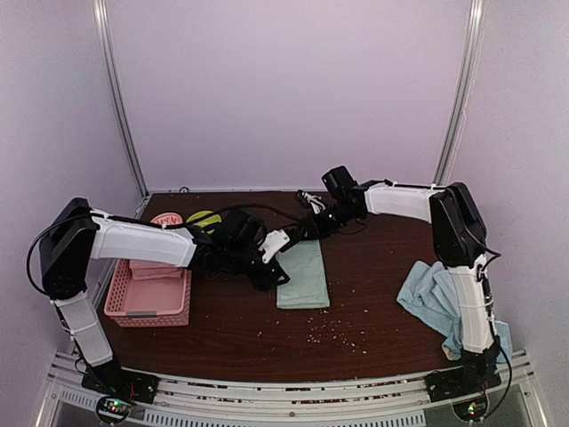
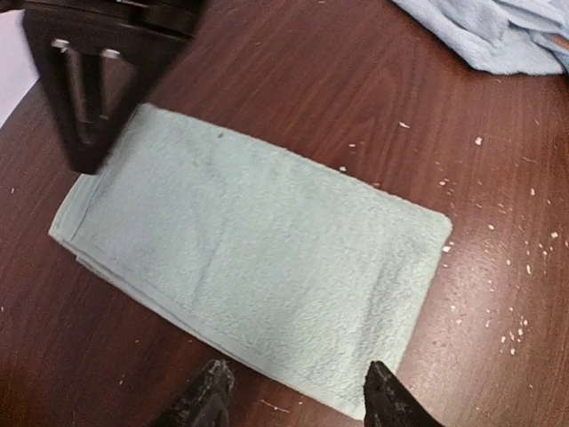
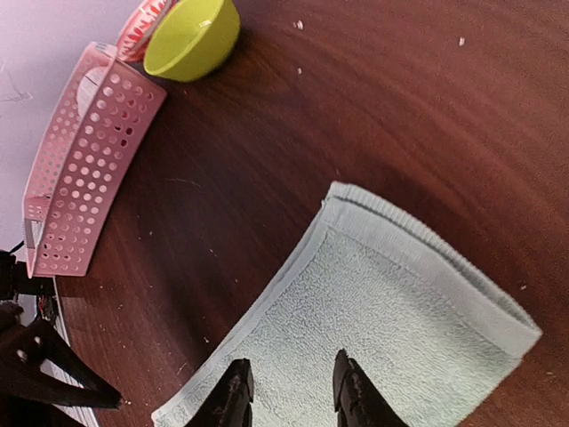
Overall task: Roll the towels
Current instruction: Rotate the towel at the center of the board, then roll the towel at the center of the board.
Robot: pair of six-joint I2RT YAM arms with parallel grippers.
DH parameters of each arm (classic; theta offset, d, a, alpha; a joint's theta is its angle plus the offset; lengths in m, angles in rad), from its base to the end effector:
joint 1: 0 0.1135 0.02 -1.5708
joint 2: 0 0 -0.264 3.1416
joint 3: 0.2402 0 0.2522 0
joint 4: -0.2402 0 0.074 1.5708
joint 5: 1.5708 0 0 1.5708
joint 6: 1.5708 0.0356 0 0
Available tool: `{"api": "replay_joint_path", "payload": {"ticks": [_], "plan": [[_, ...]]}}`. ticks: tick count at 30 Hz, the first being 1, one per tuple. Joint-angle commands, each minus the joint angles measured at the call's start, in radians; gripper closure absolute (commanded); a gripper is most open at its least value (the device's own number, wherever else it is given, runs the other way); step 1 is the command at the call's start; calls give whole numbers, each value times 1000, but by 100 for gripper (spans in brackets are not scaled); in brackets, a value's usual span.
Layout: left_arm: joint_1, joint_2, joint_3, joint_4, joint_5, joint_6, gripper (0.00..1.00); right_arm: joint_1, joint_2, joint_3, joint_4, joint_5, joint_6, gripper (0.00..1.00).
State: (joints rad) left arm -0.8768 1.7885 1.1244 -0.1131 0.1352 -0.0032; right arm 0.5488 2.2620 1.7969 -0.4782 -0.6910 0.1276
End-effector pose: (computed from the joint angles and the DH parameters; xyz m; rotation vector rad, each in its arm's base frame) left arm 0.2424 -0.2989 0.1909 1.0841 2.1600 -0.5792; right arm 0.4094 0.2769 0.1786 -0.8233 2.4286 1.1390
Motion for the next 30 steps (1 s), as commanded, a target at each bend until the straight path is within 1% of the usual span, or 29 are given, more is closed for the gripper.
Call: {"api": "replay_joint_path", "payload": {"ticks": [1, 5, 7, 8, 9, 10, 12, 13, 14, 15, 16, 17, 18, 19, 20, 21, 23, 25, 27, 28, 30], "plan": [[-78, -77, -32, 56, -65, 213, 47, -54, -145, 37, -34, -40, -89, 67], [-82, -124, -34, 71, -110, 287, 44, -95, -302, -50, -48, 35, -160, 67], [-82, -128, -20, 66, -105, 315, 42, -115, -375, -83, -77, 95, -224, 66], [-83, -121, -9, 56, -104, 322, 38, -127, -417, -109, -83, 129, -250, 66], [-85, -110, 8, 44, -126, 318, 12, -137, -460, -143, -73, 158, -268, 66], [-88, -92, 26, 37, -174, 297, 3, -150, -506, -184, -49, 186, -277, 65], [-88, -55, 70, -12, -190, 282, 3, -181, -597, -289, 36, 231, -277, 61], [-89, -50, 71, -13, -180, 281, 3, -198, -632, -347, 80, 230, -267, 50], [-91, -55, 60, 25, -174, 268, 2, -218, -658, -402, 134, 221, -229, 33], [-91, -66, 40, 55, -171, 247, 2, -254, -672, -457, 177, 182, -190, 11], [-91, -81, 8, 123, -174, 225, 2, -279, -669, -501, 206, 94, -177, 1], [-91, -98, -31, 190, -177, 199, 2, -288, -653, -530, 215, 33, -188, 0], [-90, -113, -69, 249, -161, 186, 2, -288, -630, -542, 191, 4, -216, 0], [-90, -121, -103, 292, -118, 194, 2, -285, -607, -550, 173, -15, -245, 0], [-90, -123, -119, 306, -71, 202, 3, -284, -593, -575, 184, -28, -252, 0], [-90, -113, -109, 283, -15, 211, 9, -284, -580, -594, 201, -46, -252, 4], [-90, -65, -54, 185, 68, 243, 25, -283, -555, -587, 157, -93, -288, 15], [-101, -19, -3, 83, 105, 299, 42, -284, -531, -580, 121, -144, -323, 25], [-117, 9, 9, 29, 118, 357, 55, -283, -526, -611, 146, -178, -329, 32], [-125, 19, 6, 14, 119, 380, 58, -283, -528, -625, 157, -182, -338, 34], [-142, 34, 3, -14, 115, 404, 58, -283, -530, -638, 168, -170, -347, 36]]}}
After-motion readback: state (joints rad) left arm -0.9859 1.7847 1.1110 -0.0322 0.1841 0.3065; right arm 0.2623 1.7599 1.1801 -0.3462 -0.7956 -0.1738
